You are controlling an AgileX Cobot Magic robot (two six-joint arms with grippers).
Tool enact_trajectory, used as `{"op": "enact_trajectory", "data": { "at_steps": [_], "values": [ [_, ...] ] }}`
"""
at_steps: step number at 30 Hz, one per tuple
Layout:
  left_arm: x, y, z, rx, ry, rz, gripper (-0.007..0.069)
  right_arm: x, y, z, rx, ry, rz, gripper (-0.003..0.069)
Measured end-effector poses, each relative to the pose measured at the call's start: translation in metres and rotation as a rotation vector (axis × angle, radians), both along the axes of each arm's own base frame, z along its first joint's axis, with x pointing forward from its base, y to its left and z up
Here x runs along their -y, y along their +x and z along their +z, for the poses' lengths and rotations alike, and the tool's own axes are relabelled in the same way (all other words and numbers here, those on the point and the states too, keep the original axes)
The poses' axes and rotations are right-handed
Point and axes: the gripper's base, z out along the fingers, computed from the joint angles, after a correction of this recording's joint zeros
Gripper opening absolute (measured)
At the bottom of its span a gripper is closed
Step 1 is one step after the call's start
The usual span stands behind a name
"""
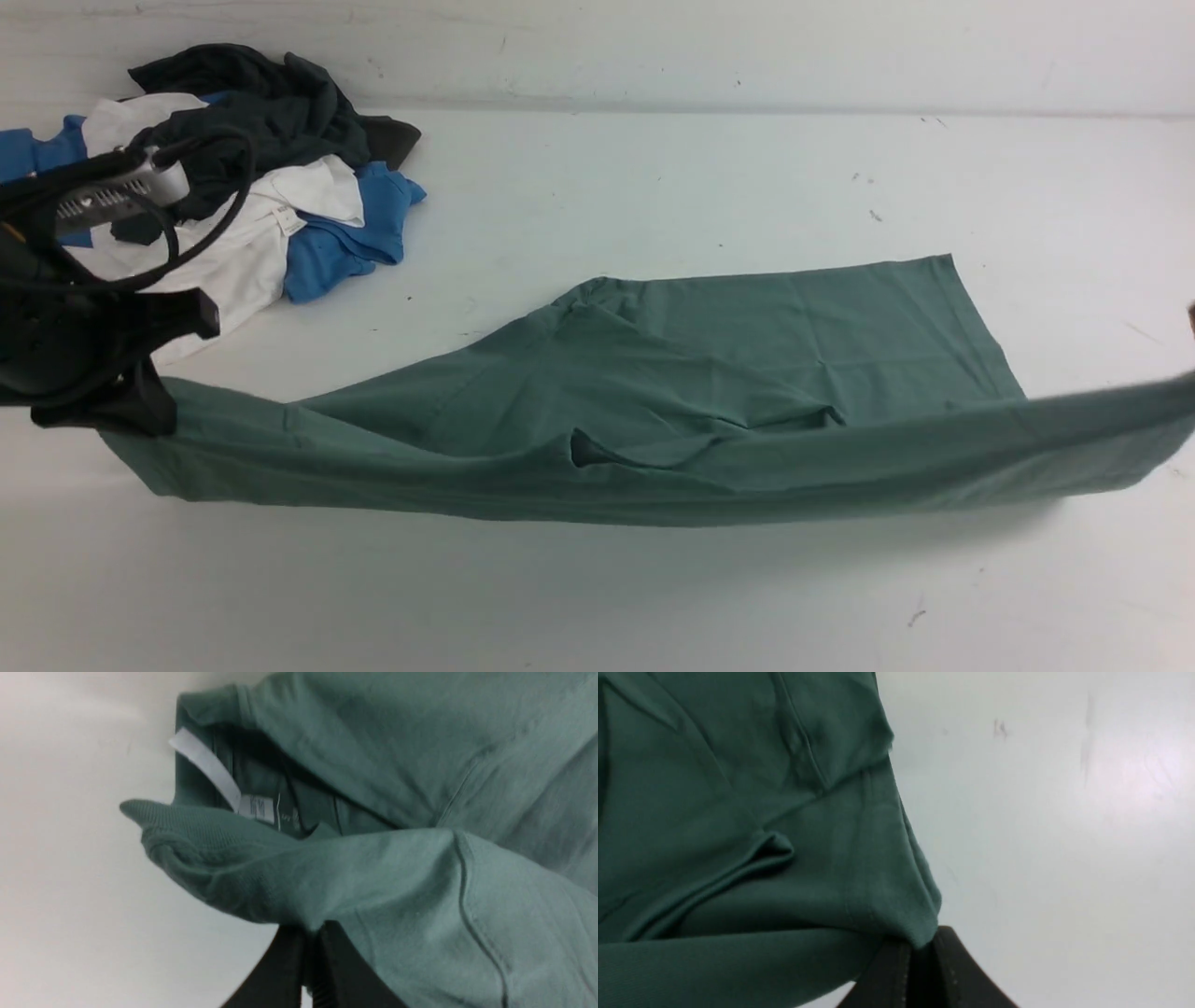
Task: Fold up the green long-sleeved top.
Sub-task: Use both arms to drag the lower edge of the fabric forward and fold it over the upper edge
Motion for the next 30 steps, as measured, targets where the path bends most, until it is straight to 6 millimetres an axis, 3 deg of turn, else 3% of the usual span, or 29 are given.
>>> {"op": "enact_trajectory", "data": {
  "at_steps": [3,4,6,7,8,9,12,15,20,23,26,30],
  "values": [
    [-0.002,0.022,0.001,0.010,-0.003,0.008,0.0006,-0.002,0.041,0.011,0.041,0.013,0.001,0.0022],
    [-0.003,0.033,0.001,0.014,-0.004,0.011,0.0006,-0.002,0.064,0.014,0.059,0.018,0.002,0.0022],
    [-0.005,0.042,0.002,0.017,-0.006,0.016,0.0006,-0.003,0.079,0.015,0.073,0.020,0.002,0.0022],
    [-0.009,0.058,0.002,0.016,-0.011,0.027,0.0006,-0.003,0.108,0.011,0.090,0.024,0.003,0.0022],
    [-0.009,0.061,-0.001,0.008,-0.013,0.029,0.0006,-0.003,0.112,0.015,0.105,0.024,0.003,0.0022],
    [-0.012,0.076,-0.001,0.013,-0.024,0.049,0.0006,-0.004,0.133,0.008,0.111,0.027,0.003,0.0022],
    [-0.015,0.093,-0.009,0.008,-0.039,0.069,0.0006,-0.005,0.162,-0.001,0.126,0.040,0.004,0.0022],
    [-0.017,0.117,-0.031,-0.001,-0.060,0.091,0.0006,-0.008,0.200,-0.036,0.105,0.069,0.004,0.0022],
    [-0.018,0.136,-0.065,-0.016,-0.077,0.113,0.0014,-0.009,0.232,-0.097,0.038,0.073,-0.004,0.0043],
    [-0.019,0.142,-0.081,-0.020,-0.075,0.122,0.0050,-0.007,0.247,-0.132,0.041,0.059,-0.018,0.0106],
    [-0.020,0.144,-0.084,-0.015,-0.068,0.122,0.0094,-0.004,0.250,-0.141,0.047,0.024,-0.029,0.0176],
    [-0.024,0.147,-0.080,0.015,-0.032,0.113,0.0153,0.002,0.252,-0.129,0.071,-0.044,-0.031,0.0277]
  ]
}}
